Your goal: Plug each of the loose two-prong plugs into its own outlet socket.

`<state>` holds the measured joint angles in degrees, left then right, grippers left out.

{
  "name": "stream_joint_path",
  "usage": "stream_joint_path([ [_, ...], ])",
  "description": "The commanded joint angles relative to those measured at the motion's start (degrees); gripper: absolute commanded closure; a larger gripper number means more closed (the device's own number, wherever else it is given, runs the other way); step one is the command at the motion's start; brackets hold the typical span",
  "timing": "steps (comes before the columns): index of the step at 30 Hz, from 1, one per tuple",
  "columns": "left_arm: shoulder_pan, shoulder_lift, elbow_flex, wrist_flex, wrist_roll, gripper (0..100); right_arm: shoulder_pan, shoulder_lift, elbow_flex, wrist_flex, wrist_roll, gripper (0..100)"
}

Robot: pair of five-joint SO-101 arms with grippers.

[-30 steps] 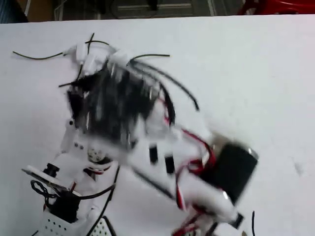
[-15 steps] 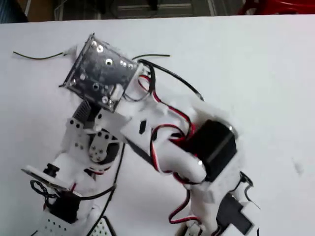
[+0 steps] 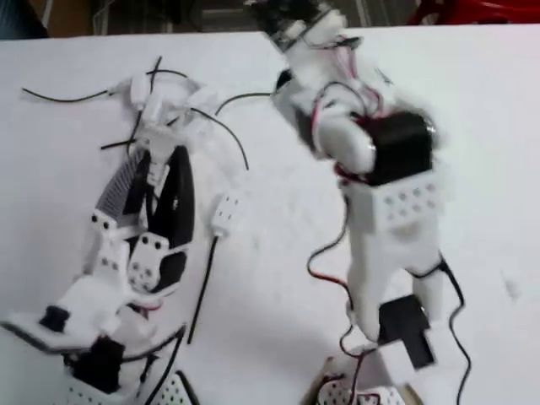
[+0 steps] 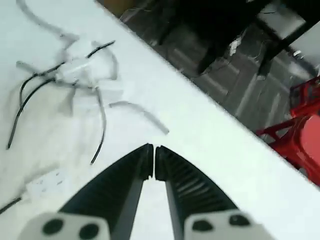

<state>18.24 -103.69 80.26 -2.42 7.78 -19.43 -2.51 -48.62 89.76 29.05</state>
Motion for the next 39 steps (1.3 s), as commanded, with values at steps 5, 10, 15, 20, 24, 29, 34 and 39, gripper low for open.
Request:
stream_joint_path([
  [5,-0.1,-0.5,-2.5,3.7,0.4,98,-2.1,-9.5,-0.4,-2.9,0.6,97.9],
  [10,-0.6,0.6,-2.5,12.6,0.4,98,-4.6,-13.5,0.2,-1.2,0.5,97.9],
  [15,-3.4,10.8,-7.1,19.9,-0.1,98,-0.3,-13.8,0.3,8.3,0.5,97.9],
  [20,-6.4,28.0,-25.7,37.9,0.2,98,11.0,-15.2,8.4,8.7,0.1,98.0],
  [24,-6.4,40.3,-37.7,49.6,0.0,98,19.3,-16.7,18.5,8.7,0.5,98.0],
  [29,-6.4,50.3,-45.2,58.8,-0.1,98,25.1,-17.3,30.0,8.7,0.6,98.0],
  [34,-6.4,59.0,-51.6,67.0,-5.5,97,26.2,-16.7,45.4,7.2,0.2,97.8],
  [39,-6.9,69.5,-62.8,77.4,-6.3,97,26.3,-16.7,62.7,-1.8,0.1,97.8],
])
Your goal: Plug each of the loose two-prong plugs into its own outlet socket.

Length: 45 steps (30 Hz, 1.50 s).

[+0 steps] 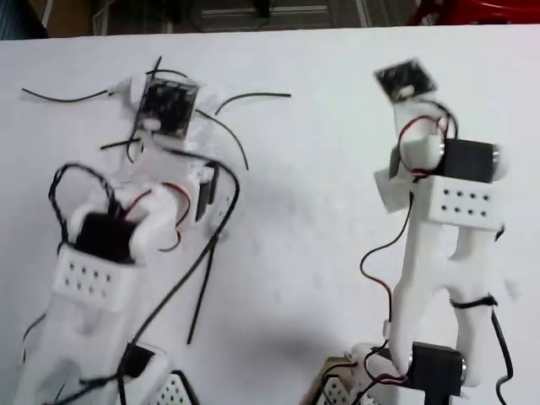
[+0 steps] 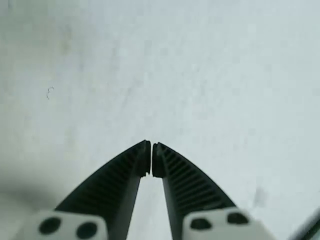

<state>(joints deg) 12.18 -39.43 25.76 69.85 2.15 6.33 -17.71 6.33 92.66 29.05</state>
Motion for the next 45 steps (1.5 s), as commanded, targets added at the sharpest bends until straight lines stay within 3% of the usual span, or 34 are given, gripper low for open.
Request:
stream_joint_path([
  [1,-0.6,7.5,-10.6,6.8,-0.7,97,0.6,-1.5,11.4,-7.1,0.1,97.8],
  [12,-0.2,33.6,-26.4,12.1,-0.9,97,0.7,-1.5,47.1,-39.9,0.6,98.0],
  [28,1.7,63.5,-45.9,19.4,-3.2,97,1.2,-1.6,48.3,-42.2,0.6,98.0],
  [36,5.1,65.5,-48.2,21.5,-3.0,97,1.0,-1.5,48.3,-43.4,0.6,98.0],
  [45,2.6,66.0,-48.0,21.5,-3.0,97,1.1,-1.5,48.4,-43.4,0.6,98.0],
])
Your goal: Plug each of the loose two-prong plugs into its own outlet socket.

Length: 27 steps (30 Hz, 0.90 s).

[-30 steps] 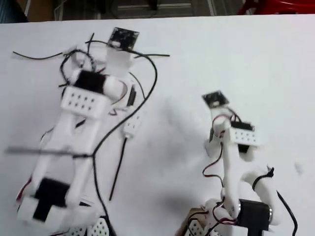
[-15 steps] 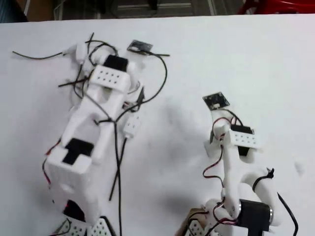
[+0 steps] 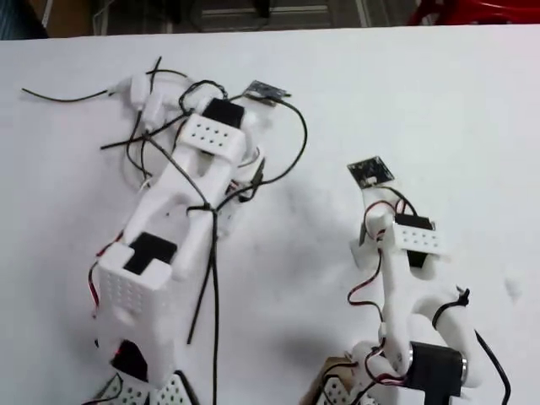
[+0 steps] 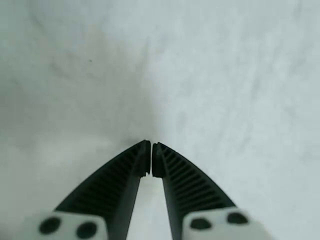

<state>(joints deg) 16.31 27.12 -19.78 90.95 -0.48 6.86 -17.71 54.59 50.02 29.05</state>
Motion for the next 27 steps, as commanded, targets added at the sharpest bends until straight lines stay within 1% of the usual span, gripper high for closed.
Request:
stream_joint_path([
  [1,-1.8,-0.6,-2.5,0.5,-0.4,97,0.6,-1.5,0.1,-0.7,0.6,98.0],
  [11,-1.9,-0.5,-1.8,1.7,-0.4,97,0.6,-1.5,0.1,-0.8,0.6,98.0],
  [19,-1.0,-0.6,3.1,-3.2,-0.4,97,0.7,-1.5,0.1,-0.8,0.6,98.0],
  [24,-0.9,-1.2,2.3,-3.6,-0.8,97,0.7,-1.5,0.2,-0.8,0.6,98.0],
  [27,-1.0,-1.1,0.3,-2.5,-0.8,97,0.7,-1.5,0.2,-0.8,0.6,98.0],
])
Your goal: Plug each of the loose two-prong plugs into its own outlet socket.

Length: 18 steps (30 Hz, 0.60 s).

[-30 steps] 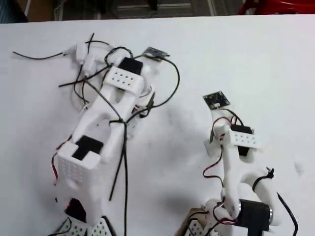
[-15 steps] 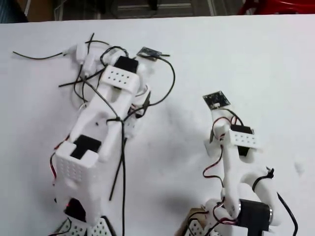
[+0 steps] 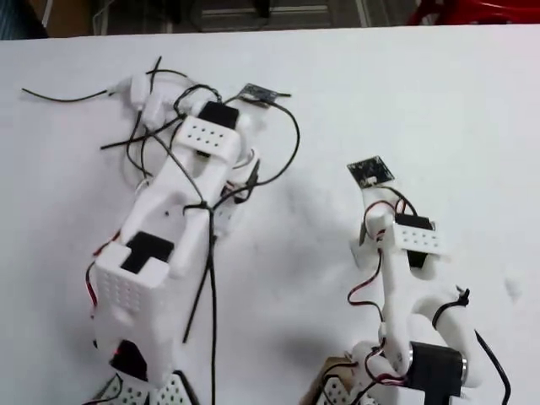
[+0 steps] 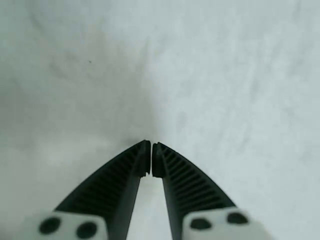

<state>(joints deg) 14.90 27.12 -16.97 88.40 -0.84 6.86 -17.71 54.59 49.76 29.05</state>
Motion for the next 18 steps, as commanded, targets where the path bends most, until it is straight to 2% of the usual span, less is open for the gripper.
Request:
stream_joint_path([
  [1,0.4,-1.1,-2.6,0.4,-0.4,97,0.7,-1.5,0.2,-0.6,0.6,98.0],
  [18,-0.1,6.2,-0.7,-2.4,-0.6,97,0.7,-1.5,0.4,-0.6,0.6,98.0],
])
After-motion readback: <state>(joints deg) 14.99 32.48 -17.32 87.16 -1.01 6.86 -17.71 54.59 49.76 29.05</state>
